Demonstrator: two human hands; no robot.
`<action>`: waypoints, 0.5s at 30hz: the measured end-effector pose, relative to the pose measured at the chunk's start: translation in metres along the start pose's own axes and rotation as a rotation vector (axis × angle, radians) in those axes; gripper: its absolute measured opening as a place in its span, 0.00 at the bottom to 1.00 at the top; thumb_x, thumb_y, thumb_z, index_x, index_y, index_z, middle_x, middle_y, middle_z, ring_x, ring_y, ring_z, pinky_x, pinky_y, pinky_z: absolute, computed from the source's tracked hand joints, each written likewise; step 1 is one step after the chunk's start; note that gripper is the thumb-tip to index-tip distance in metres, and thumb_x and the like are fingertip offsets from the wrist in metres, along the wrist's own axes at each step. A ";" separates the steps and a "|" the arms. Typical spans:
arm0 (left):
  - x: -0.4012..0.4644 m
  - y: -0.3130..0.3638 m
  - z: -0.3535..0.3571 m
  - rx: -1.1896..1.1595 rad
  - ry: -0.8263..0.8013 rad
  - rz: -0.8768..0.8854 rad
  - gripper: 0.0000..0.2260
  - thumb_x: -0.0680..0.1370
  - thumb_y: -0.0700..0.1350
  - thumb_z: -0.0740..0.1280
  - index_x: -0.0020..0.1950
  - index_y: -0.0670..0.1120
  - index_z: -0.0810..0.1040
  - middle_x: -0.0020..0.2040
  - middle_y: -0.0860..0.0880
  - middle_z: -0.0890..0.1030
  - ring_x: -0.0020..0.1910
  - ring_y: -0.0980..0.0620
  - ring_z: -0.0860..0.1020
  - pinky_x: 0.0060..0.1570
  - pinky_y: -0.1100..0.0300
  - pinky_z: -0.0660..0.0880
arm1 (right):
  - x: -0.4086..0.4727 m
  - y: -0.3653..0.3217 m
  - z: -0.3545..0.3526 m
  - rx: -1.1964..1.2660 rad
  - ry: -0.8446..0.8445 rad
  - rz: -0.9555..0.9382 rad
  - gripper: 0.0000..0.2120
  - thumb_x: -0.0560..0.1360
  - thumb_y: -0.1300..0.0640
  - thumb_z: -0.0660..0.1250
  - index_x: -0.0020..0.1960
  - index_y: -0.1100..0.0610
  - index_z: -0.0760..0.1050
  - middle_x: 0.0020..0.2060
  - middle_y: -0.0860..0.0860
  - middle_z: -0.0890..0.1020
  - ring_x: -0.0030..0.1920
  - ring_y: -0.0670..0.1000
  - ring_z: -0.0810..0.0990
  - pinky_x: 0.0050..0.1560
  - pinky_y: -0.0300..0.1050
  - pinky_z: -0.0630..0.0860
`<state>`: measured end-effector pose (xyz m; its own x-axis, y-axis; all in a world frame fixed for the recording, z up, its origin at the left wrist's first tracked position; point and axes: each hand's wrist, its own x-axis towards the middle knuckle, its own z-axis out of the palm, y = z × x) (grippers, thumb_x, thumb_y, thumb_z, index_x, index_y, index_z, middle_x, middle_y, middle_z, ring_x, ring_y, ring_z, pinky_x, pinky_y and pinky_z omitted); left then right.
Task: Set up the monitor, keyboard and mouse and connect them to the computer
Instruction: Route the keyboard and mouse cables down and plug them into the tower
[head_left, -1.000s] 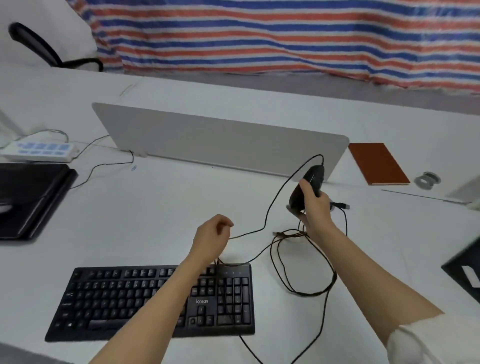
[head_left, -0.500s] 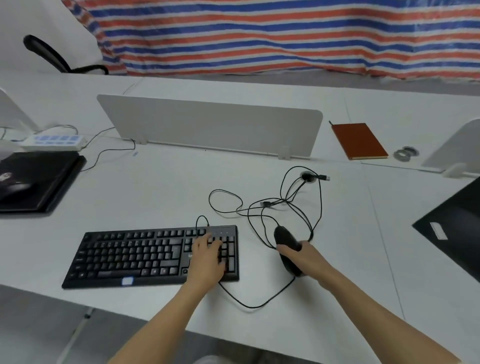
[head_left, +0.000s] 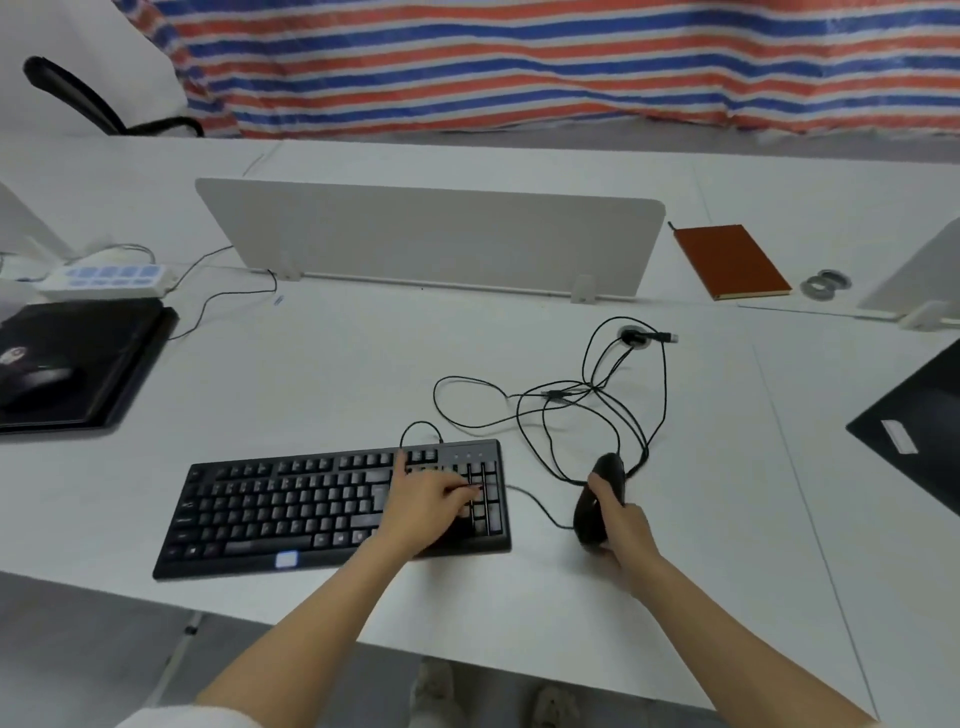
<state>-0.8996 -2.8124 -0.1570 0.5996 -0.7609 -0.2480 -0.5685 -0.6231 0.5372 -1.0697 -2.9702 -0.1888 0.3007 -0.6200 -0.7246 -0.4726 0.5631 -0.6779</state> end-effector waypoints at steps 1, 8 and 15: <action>0.009 0.004 -0.012 -0.190 -0.013 -0.094 0.11 0.79 0.49 0.62 0.39 0.52 0.79 0.35 0.54 0.81 0.40 0.57 0.78 0.71 0.55 0.54 | 0.000 -0.009 0.009 0.046 0.008 -0.035 0.31 0.72 0.43 0.67 0.65 0.64 0.66 0.55 0.58 0.76 0.56 0.58 0.76 0.58 0.56 0.76; 0.088 -0.016 -0.112 -1.683 -0.065 -0.590 0.09 0.79 0.41 0.61 0.39 0.44 0.74 0.22 0.52 0.65 0.27 0.57 0.70 0.56 0.54 0.70 | -0.007 -0.112 0.088 -0.017 0.009 -0.414 0.25 0.72 0.44 0.68 0.61 0.59 0.69 0.50 0.54 0.78 0.48 0.50 0.77 0.43 0.42 0.73; 0.130 -0.114 -0.136 -1.913 0.458 -0.774 0.15 0.82 0.41 0.47 0.58 0.46 0.73 0.40 0.52 0.73 0.42 0.53 0.75 0.62 0.51 0.66 | -0.017 -0.110 0.151 -0.417 0.014 -0.515 0.21 0.70 0.44 0.70 0.55 0.51 0.64 0.48 0.49 0.77 0.46 0.48 0.77 0.41 0.41 0.71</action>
<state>-0.6802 -2.8152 -0.1406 0.6035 -0.2283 -0.7640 0.7671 0.4276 0.4782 -0.8974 -2.9392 -0.1209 0.5643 -0.7620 -0.3175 -0.5535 -0.0638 -0.8304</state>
